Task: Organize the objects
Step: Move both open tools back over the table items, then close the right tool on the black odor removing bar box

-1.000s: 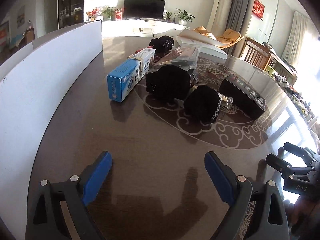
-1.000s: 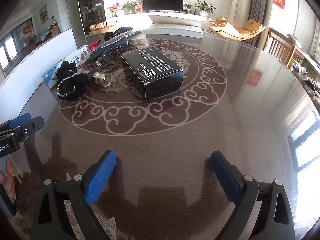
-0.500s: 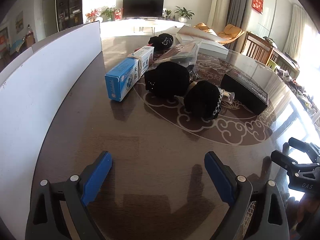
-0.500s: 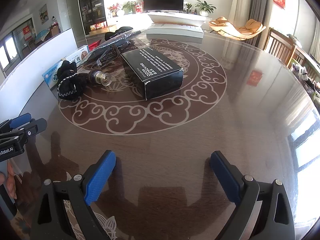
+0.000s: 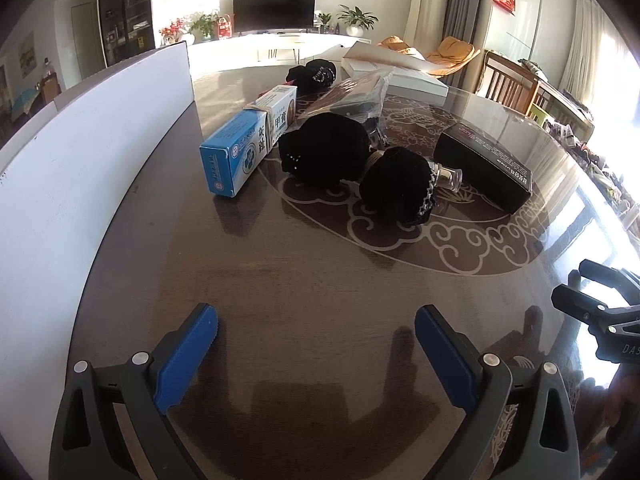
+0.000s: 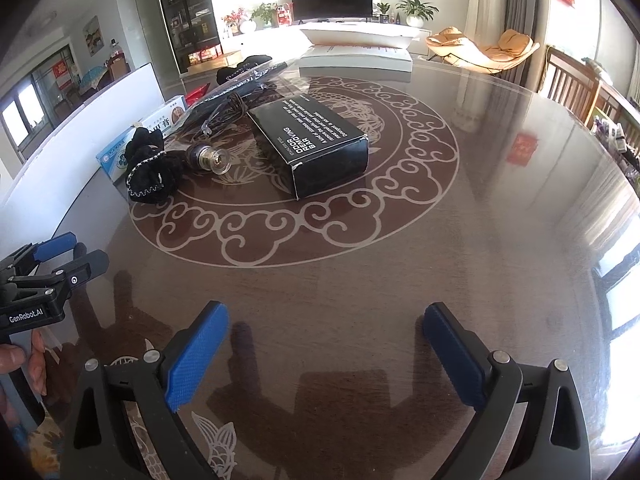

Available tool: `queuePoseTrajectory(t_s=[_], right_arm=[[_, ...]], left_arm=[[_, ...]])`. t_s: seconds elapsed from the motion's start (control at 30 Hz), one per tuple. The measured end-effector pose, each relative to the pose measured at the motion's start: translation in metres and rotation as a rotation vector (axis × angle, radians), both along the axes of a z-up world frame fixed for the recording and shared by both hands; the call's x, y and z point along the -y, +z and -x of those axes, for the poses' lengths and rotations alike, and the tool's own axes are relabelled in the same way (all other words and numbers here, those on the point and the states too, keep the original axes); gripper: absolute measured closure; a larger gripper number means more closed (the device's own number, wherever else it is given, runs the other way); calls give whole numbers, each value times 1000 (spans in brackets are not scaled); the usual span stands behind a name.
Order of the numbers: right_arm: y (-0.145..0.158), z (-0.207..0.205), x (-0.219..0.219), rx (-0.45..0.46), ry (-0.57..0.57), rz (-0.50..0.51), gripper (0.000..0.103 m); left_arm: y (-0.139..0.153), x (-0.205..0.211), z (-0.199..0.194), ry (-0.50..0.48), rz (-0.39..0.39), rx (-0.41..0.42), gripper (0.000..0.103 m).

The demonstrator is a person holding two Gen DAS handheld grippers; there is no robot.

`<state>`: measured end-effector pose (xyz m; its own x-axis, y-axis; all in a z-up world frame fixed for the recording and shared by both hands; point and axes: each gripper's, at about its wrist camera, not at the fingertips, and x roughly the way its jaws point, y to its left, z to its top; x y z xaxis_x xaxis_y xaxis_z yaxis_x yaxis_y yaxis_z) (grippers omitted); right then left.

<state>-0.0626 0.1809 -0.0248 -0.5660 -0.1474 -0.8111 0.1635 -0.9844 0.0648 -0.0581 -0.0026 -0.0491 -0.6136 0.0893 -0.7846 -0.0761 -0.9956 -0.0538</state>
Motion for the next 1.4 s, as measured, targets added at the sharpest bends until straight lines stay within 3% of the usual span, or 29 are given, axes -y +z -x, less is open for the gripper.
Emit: queuePoseTrajectory(t_s=[0.23,0.47,0.67,0.93,1.0,1.03,1.3,1.4], right_arm=[[0,1,-24,16,-19,-12,4],[15,18,-33,0,-4,-34,4],[28,61,-2,-17,87,-62,4],[4,135,48,117,267,-152,6],[3,135,48,122,283,-118,24],[5,134,47,115,266,-111,41],[8,75,69,106,320,-81,43],[6,51,68,80,285,-87,43]], left_arm=[[-1,-3,0,-2,27,7,2],[2,8,-5,-19,-47,-13,2],[2,6,-5,-13,-42,-15,2],[2,6,-5,-12,-45,-16,2],[2,8,-5,-10,-56,-19,2],[2,9,-5,-9,-64,-22,2],[3,15,-6,-5,-106,-31,2],[4,15,-6,-5,-112,-33,2]])
